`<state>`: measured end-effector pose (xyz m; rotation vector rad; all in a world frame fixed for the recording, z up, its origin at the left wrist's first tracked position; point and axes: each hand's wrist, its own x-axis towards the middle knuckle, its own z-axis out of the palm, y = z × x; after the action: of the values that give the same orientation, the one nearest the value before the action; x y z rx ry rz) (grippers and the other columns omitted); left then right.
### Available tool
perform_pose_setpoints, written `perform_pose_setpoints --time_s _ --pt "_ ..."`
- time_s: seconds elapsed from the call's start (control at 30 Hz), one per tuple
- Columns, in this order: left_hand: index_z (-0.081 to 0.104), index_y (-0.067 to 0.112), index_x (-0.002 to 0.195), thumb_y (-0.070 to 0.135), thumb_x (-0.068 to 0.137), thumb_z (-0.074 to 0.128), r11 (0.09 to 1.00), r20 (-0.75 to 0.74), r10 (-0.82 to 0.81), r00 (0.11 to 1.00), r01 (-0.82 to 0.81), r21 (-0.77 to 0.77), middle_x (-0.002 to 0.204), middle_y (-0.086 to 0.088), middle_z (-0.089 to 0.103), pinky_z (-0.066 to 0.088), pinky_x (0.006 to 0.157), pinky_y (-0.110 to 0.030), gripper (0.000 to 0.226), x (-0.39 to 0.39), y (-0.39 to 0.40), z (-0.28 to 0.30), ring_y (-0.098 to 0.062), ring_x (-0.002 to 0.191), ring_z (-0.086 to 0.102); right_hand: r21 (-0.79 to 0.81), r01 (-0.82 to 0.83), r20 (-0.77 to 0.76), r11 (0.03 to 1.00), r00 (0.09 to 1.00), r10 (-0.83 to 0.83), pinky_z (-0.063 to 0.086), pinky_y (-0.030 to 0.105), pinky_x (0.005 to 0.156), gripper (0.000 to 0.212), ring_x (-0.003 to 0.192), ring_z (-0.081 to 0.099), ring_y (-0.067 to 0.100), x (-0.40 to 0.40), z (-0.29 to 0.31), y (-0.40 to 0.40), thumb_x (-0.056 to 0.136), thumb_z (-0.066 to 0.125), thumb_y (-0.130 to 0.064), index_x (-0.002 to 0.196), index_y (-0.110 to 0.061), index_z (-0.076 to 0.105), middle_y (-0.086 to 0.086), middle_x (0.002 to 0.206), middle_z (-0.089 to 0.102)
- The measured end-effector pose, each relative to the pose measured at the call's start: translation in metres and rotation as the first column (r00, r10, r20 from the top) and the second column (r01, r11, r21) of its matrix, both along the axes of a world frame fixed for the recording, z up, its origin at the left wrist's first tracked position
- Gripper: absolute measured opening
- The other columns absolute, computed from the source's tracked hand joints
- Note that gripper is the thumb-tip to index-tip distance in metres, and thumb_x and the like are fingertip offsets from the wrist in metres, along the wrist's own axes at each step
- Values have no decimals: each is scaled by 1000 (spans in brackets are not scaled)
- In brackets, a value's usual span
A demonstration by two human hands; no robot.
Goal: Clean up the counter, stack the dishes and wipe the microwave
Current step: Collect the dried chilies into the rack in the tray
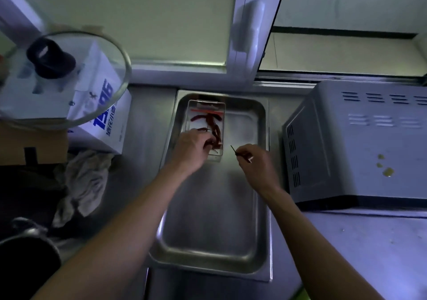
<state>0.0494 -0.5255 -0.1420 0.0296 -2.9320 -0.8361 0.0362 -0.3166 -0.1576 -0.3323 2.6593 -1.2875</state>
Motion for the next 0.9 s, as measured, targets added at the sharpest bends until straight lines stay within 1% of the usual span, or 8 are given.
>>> perform_pose_setpoints --time_s 0.1,0.2,0.33,0.4,0.47,0.53,0.63,0.9 --pt "73 25 108 15 86 75 1000 91 6 996 -4 -24 104 -2 72 53 93 -42 23 -22 -13 -12 -19 93 68 55 -41 -40 998 998 43 57 39 81 19 90 61 6 -14 -6 -6 92 65 -13 104 -27 69 -11 98 65" --pt "72 30 109 19 89 72 997 143 -30 989 39 -62 107 3 74 50 96 -42 23 -36 -23 -28 -18 100 67 55 -14 -9 998 1000 15 57 40 83 16 90 62 9 -26 -13 -10 92 66 -11 104 -20 72 -6 98 67" --pt "71 32 111 24 91 67 990 146 -26 989 46 -133 111 7 73 38 94 -39 22 -46 -27 -46 -18 106 62 7 21 28 1000 999 -21 56 40 84 15 90 63 14 -35 -22 -14 90 67 -7 102 -15 73 0 98 68" --pt "70 32 111 25 92 65 986 142 -39 989 61 -154 109 8 73 33 93 -39 21 -50 -26 -53 -18 105 61 -6 36 28 999 999 -36 56 38 83 15 88 64 14 -39 -25 -17 89 68 -5 101 -13 73 1 96 69" --pt "70 31 109 24 92 65 985 136 -48 990 69 -158 106 8 73 31 92 -39 20 -52 -25 -57 -17 102 60 -11 42 34 999 999 -41 56 35 83 15 88 64 13 -41 -28 -19 89 68 -5 101 -12 74 0 96 70" --pt "70 29 106 24 91 65 983 116 -38 993 58 -172 101 8 72 31 90 -39 17 -52 -25 -61 -18 100 60 0 33 35 999 999 -33 56 32 82 15 88 64 11 -43 -29 -20 89 68 -6 101 -13 74 -1 96 70" --pt "72 26 97 20 89 66 983 51 -6 999 15 -184 92 6 72 24 82 -34 12 -47 -26 -65 -20 94 58 11 18 20 1000 1000 -19 54 28 81 16 87 63 9 -45 -29 -24 88 68 -6 100 -15 74 -3 96 70" --pt "73 20 98 12 86 68 988 -104 6 995 -22 -153 100 6 68 29 83 -32 15 -27 -40 -56 -20 105 55 57 -64 -67 996 995 68 56 31 84 19 89 63 9 -54 -20 -55 88 69 -7 105 -15 73 -2 99 70"
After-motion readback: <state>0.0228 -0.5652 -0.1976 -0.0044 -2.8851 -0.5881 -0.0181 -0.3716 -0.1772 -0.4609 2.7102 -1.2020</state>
